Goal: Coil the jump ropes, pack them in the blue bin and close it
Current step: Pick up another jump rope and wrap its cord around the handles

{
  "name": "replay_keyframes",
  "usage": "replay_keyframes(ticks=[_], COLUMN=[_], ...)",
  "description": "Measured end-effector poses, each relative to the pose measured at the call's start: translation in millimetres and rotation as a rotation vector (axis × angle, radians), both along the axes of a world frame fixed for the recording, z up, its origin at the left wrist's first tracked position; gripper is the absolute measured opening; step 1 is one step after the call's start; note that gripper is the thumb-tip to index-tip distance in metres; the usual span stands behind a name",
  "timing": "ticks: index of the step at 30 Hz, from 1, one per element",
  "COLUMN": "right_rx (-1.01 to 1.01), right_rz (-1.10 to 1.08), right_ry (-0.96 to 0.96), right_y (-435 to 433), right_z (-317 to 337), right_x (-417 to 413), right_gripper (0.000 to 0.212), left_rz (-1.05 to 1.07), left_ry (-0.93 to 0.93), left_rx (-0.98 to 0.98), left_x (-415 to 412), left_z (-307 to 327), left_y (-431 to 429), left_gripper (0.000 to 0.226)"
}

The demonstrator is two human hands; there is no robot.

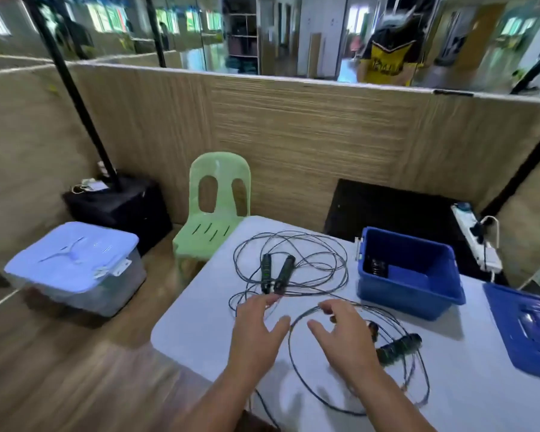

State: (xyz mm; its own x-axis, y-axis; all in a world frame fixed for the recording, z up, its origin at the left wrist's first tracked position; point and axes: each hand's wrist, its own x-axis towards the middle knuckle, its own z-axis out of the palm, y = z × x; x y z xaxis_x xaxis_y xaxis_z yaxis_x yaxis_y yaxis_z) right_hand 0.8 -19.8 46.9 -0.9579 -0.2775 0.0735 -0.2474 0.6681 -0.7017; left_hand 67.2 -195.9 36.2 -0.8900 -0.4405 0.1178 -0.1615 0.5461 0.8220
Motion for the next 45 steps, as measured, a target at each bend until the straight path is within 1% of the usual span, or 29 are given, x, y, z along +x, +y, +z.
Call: replay_keyframes(ticks=[2,6,12,15,17,19,23,27,28,29,30,31,32,35,38,40,43,45], right_rx=[0.025,0.083,0.204,0.254,0.254,0.243,0.229,0.196,0.167,0.133,0.101,0.066,0.019,-0.143,-0.223,-0.226,-0.165,-0.099], right_rz=[0.065,0.150,0.267,0.276,0.269,0.270,0.262,0.267,0.254,0.238,0.223,0.214,0.203,0.169,0.156,0.186,0.237,0.256], right_ry=[-0.022,-0.107,-0.267,-0.332,-0.372,-0.387,-0.386,-0.440,-0.467,-0.497,-0.525,-0.552,-0.587,-0.693,-0.750,-0.768,-0.749,-0.677], right_y=[-14.7,-41.4,-77.2,-92.3,-101.5,-108.7,-118.6,-122.4,-122.5,-122.0,-121.0,-119.5,-117.4,-109.5,-102.6,-99.0,-95.0,-93.4], right_z=[-7.6,-24.4,-59.1,-75.7,-82.5,-89.0,-105.5,-115.7,-116.1,-116.4,-116.1,-115.5,-115.1,-116.1,-115.6,-114.6,-116.3,-116.3], right_x=[2.1,4.1,1.9,-4.2,-7.1,-11.1,-19.9,-24.0,-24.1,-24.4,-25.0,-25.8,-26.6,-30.0,-33.8,-34.9,-34.8,-35.2], right_gripper=[0.039,0.040,0.041,0.041,0.036,0.024,0.029,0.021,0.022,0.021,0.017,0.014,0.012,0.011,0.009,0.005,0.014,0.016], left_rz=[0.049,0.204,0.322,0.375,0.404,0.415,0.387,0.372,0.380,0.378,0.374,0.371,0.368,0.359,0.363,0.387,0.394,0.363], left_ry=[-0.032,-0.090,-0.215,-0.329,-0.383,-0.424,-0.521,-0.533,-0.527,-0.535,-0.521,-0.511,-0.486,-0.398,-0.346,-0.315,-0.315,-0.317], left_rx=[-0.022,-0.002,0.021,0.092,0.152,0.199,0.216,0.228,0.247,0.255,0.282,0.322,0.402,0.730,0.918,1.015,1.162,1.178], left_x=[6.9,21.0,26.8,18.8,12.5,7.4,-1.5,-8.9,-10.1,-10.6,-11.6,-12.7,-13.6,-15.8,-15.9,-16.9,-20.5,-22.3], left_z=[-8.9,-23.6,-60.3,-74.2,-82.0,-90.7,-105.1,-108.6,-108.1,-107.6,-105.7,-107.1,-110.3,-110.1,-108.4,-106.6,-97.5,-95.0], left_y=[-12.9,-30.5,-51.9,-56.5,-59.1,-61.1,-63.5,-62.4,-61.3,-60.4,-58.7,-57.8,-56.9,-53.7,-50.0,-47.0,-41.7,-38.3], left_gripper=[0.037,0.028,0.035,0.035,0.034,0.032,0.031,0.034,0.027,0.015,0.008,0.016,0.020,0.023,0.023,0.028,0.025,0.024])
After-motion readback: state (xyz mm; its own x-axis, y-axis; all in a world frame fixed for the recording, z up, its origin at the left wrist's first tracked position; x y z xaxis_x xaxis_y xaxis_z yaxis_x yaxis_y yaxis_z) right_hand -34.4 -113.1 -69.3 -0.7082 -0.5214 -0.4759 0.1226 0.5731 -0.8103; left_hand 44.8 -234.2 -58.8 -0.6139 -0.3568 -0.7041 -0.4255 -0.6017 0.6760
